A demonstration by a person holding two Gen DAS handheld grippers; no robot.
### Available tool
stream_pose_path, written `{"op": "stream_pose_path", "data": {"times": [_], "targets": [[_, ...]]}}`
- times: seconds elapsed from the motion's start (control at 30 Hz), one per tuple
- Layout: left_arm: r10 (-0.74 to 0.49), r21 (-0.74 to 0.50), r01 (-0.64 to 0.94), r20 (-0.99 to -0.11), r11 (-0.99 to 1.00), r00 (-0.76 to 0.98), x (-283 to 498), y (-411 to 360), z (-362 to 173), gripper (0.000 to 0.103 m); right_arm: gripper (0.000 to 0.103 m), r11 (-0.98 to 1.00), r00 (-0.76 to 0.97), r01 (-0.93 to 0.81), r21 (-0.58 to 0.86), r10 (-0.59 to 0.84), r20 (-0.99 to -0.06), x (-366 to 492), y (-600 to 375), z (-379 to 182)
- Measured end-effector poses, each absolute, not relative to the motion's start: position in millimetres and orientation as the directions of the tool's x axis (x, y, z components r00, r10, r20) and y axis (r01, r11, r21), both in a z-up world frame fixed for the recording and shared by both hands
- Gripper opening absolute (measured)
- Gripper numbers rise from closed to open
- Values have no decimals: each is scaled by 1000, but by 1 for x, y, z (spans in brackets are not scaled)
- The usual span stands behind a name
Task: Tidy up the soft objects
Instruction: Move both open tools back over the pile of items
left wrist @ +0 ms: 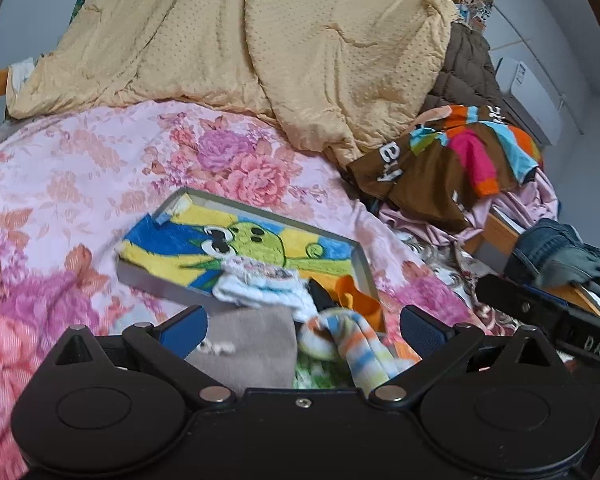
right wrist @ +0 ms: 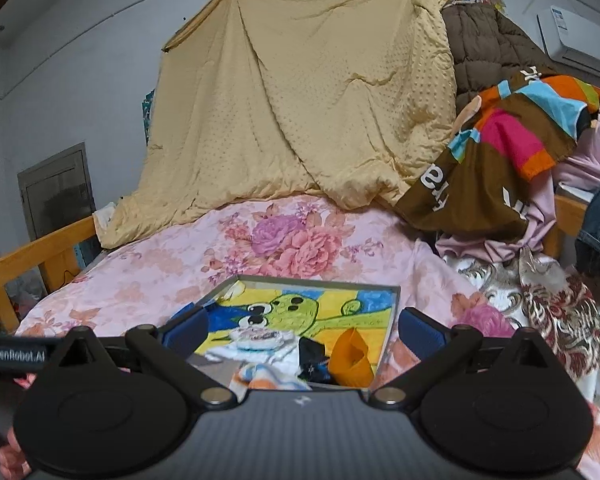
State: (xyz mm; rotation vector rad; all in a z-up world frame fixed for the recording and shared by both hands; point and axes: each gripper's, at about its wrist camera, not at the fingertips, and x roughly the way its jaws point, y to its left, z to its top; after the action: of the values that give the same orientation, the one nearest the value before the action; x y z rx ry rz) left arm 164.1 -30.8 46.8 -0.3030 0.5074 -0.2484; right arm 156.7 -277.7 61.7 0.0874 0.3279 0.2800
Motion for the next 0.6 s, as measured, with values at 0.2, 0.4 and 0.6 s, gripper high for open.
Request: {"op": "stream_pose_path", "data": {"times": [0.2,0.4,0.6], "targets": [[-325,-331,189,-427,924,844,135,-34,31,102,103,963,901,-219,160,262,-345,136,-287,58],[-348,-321,221,-425,921,835,114,-37,16,102,103,971,888,-163,177,223,-403,118,-292,51],[-362,-295,250,-431,922,827,101,-39,8,102,103,973,847,-114,200,200,-493,102,-291,39]]}}
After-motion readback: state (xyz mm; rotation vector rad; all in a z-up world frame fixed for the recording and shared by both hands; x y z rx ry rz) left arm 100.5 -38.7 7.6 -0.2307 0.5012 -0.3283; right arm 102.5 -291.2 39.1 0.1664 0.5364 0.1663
